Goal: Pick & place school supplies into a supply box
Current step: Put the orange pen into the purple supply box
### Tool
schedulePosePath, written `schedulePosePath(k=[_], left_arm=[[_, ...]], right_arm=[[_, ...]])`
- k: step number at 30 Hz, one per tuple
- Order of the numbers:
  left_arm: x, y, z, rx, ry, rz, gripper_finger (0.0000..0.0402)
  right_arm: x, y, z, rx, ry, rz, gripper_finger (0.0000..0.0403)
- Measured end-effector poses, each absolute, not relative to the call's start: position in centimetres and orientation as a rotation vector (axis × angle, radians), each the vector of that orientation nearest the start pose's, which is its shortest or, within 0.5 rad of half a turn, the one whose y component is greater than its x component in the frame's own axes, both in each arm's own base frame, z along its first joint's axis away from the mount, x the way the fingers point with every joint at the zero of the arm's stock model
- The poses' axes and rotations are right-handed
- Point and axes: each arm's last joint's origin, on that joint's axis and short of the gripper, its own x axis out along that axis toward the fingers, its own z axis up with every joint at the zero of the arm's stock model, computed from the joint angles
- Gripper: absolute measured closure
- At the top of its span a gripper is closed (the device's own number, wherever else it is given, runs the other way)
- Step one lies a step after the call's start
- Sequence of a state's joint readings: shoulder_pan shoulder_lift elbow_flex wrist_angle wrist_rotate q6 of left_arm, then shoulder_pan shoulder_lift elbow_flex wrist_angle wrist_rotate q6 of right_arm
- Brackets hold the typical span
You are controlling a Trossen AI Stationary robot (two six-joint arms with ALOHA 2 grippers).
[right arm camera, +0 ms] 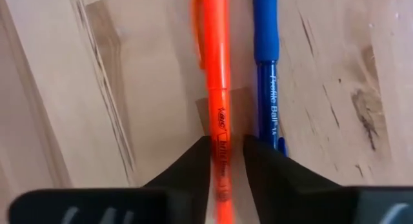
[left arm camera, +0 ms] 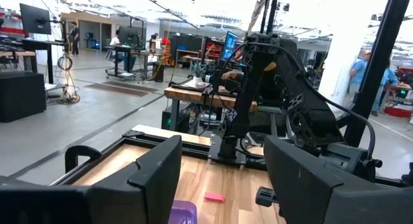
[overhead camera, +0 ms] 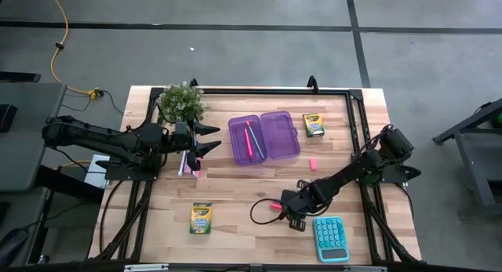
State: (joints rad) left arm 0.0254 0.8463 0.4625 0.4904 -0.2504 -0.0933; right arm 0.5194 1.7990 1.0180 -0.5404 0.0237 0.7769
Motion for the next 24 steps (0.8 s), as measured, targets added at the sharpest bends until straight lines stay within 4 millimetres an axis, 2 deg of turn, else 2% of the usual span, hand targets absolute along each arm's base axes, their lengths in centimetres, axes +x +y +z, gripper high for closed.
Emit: schedulePosePath(k=[7, 16, 21, 24], left_arm=[[19.0, 1.2, 27.5, -0.104, -0.119, 0.271, 0.019], [18.9, 1.3, 27.5, -0.106, -0.121, 0.296, 0.019], [18.9, 1.3, 27.5, -0.113, -0.122, 0.296, 0.019], [18.9, 1.3, 27.6, -0.113, -0.124, 0.296, 0.019]], right_arm=[[27.8, 15.8, 13.7, 0.293, 1.346, -0.103, 0.0381], [27.9, 15.9, 14.1, 0.246, 1.322, -0.005, 0.039], [27.5, 15.8, 17.2, 0.238, 1.229, 0.087, 0.0396], [26.6, 15.2, 19.4, 0.247, 1.159, 0.124, 0.04]])
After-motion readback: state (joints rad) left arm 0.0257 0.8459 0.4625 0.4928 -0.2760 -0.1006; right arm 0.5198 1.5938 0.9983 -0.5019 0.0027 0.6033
